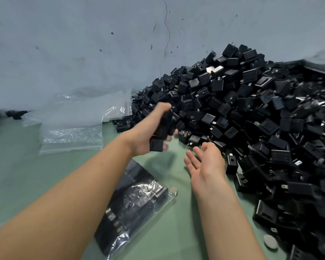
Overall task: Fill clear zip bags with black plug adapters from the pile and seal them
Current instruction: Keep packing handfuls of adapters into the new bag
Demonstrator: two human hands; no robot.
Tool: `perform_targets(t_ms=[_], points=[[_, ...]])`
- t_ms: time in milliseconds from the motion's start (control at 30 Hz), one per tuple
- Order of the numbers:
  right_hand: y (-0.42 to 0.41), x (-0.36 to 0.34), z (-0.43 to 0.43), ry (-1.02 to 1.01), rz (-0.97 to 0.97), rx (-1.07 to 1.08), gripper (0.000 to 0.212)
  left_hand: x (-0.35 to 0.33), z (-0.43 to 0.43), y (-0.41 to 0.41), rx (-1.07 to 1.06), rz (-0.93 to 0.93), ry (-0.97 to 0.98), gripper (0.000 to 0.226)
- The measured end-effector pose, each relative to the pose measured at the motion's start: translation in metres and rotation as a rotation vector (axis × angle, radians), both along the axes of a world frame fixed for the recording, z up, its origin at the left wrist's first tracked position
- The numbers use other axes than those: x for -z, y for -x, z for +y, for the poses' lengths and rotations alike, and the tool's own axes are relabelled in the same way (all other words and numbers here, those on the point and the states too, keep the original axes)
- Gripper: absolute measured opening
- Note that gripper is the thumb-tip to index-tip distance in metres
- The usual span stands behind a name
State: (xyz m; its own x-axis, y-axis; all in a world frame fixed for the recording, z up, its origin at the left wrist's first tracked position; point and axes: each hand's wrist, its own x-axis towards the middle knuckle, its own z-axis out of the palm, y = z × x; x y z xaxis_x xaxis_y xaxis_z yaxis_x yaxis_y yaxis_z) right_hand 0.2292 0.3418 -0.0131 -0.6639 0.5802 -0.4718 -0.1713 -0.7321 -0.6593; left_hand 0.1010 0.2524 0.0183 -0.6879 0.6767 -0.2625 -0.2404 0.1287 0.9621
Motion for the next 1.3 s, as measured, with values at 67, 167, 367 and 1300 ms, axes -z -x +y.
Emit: perform_targets(t_ms=[67,167,367,1300], points=[[-0.003,-0.007,-0.009,0.077,0.055,-0.072,0.01,-0.01,-0.014,-0.011,0.127,-0.357,-0.407,0.048],[-0.007,-0.019,-0.033,0.178,0.193,-0.252,0.021,-0.015,-0.028,-0.035,0.204,-0.498,-0.656,0.049],[-0.013,-0.034,-0.071,0.246,0.343,-0.434,0.042,-0.023,-0.055,-0.067,-0.014,-0.401,-0.643,0.051],[-0.018,-0.018,-0.168,0.481,0.37,-0.609,0.02,0.026,-0.358,-0.203,-1.075,0.198,0.112,0.022]])
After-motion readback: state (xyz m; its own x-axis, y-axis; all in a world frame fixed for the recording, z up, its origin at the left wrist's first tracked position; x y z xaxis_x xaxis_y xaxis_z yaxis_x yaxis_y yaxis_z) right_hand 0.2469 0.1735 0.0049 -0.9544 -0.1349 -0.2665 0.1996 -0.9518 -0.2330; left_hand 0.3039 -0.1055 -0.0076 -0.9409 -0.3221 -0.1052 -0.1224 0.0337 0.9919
